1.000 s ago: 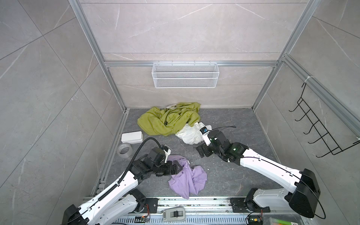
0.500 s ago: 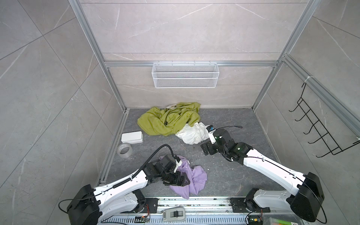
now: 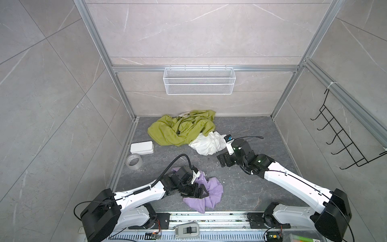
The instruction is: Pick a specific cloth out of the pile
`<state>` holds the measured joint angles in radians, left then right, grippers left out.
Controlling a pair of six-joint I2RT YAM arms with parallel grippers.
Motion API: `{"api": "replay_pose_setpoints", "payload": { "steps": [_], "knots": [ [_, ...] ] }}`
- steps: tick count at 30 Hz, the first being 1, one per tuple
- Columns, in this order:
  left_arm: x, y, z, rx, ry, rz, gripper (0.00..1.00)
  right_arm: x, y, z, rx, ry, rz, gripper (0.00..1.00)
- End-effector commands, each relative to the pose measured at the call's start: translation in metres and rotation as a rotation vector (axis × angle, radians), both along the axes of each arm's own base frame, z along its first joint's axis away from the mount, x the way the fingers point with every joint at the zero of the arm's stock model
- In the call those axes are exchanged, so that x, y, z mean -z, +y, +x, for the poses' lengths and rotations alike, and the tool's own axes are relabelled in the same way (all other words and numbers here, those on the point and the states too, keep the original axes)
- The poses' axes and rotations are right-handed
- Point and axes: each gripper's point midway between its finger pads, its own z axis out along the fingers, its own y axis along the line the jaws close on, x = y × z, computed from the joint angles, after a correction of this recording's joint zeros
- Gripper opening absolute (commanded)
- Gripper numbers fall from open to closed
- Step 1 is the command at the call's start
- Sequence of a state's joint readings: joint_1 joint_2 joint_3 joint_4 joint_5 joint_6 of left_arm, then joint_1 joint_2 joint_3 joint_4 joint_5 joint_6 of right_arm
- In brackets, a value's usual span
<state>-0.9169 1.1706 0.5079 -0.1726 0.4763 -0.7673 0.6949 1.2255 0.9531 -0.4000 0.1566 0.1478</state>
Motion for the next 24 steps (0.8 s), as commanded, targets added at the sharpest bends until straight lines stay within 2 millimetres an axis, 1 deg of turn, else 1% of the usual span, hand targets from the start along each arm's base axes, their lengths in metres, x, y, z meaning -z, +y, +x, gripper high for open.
{"api": "replay_pose_setpoints", "payload": {
  "steps": [1, 7, 17, 24],
  "knots": [
    [-0.008, -0.012, 0.004, 0.024, -0.038, -0.065, 0.94, 0.002, -0.004, -0.004, 0.017, 0.014, 0.014, 1.0],
    [-0.004, -0.013, 0.007, 0.007, -0.046, -0.073, 0.94, 0.004, -0.003, -0.004, 0.019, 0.026, 0.019, 1.0],
    [-0.007, -0.017, 0.013, -0.008, -0.076, -0.09, 0.94, 0.006, -0.002, -0.003, 0.021, 0.034, 0.021, 1.0],
    [-0.008, -0.022, 0.017, -0.007, -0.085, -0.106, 0.94, 0.003, -0.004, -0.002, 0.032, 0.023, 0.022, 1.0]
  ]
}}
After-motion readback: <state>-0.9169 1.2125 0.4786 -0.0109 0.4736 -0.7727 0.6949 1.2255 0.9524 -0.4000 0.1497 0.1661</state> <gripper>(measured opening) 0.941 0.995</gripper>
